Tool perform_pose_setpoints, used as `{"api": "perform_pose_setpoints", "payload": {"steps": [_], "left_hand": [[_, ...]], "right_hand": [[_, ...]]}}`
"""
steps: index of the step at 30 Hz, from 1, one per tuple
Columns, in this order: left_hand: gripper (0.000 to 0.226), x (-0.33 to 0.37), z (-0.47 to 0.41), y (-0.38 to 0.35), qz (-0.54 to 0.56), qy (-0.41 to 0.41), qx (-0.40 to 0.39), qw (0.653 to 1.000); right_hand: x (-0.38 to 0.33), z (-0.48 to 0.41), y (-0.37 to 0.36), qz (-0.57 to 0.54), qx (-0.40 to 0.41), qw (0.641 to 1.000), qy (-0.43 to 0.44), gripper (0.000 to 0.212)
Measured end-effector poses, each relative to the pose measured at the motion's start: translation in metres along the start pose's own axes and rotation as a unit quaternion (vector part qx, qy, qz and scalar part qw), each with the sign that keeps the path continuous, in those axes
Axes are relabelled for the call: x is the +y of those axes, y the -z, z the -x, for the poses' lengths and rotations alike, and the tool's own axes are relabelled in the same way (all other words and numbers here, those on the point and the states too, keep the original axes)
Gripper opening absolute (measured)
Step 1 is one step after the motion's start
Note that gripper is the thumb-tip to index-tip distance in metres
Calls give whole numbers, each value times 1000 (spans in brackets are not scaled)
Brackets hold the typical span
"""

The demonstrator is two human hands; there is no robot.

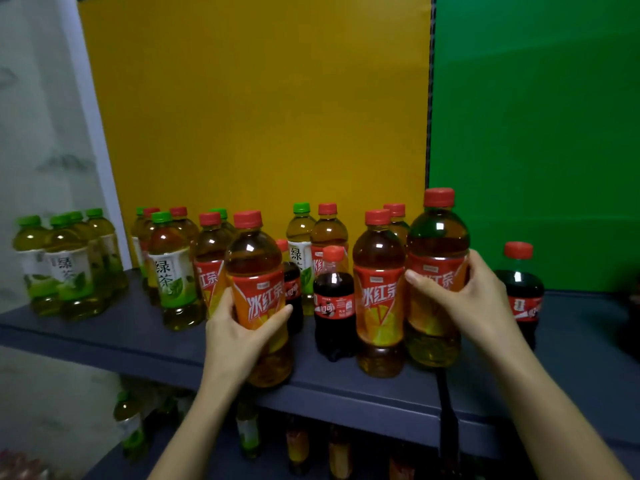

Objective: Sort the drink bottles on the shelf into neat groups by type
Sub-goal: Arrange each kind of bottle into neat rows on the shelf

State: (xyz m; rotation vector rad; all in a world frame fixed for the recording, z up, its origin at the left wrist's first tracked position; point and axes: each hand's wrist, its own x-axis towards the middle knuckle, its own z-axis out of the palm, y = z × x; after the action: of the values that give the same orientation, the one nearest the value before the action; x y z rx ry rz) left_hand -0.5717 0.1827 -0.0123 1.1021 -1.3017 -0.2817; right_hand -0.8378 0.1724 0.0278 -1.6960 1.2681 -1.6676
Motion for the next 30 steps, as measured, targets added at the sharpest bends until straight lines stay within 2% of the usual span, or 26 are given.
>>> {"api": "perform_pose_setpoints", "payload": {"steps": [6,10,15,18,20,21,24,27,30], "left_hand": [[62,-24,-16,-6,21,8,-38,999],[51,-27,-23,-18,13,17,-56,998],[52,-33,-28,-25,10,26,-65,998],[43,-37,-28,-21,27,26,-55,998],[37,-40,-29,-17,92,51,-41,994],[35,-43,-31,-15,130,67,-44,988],[39,-47,-42,-12,197,136,-89,967],[37,-49,-57,-10,257,193,-116,940],[39,-52,-69,-9,271,220,-153,925]], "right_hand": [[12,4,-14,26,33,998,-39,67],[19,5,-23,33,56,997,-34,69],[20,13,-27,40,26,998,-31,66],[11,27,-23,103,87,991,10,76],[1,44,-25,101,154,979,92,72],[-4,52,-30,85,162,974,131,67],[-10,69,-62,40,81,985,150,60],[-8,74,-100,65,8,988,140,57],[1,72,-128,95,-22,989,112,65]]}}
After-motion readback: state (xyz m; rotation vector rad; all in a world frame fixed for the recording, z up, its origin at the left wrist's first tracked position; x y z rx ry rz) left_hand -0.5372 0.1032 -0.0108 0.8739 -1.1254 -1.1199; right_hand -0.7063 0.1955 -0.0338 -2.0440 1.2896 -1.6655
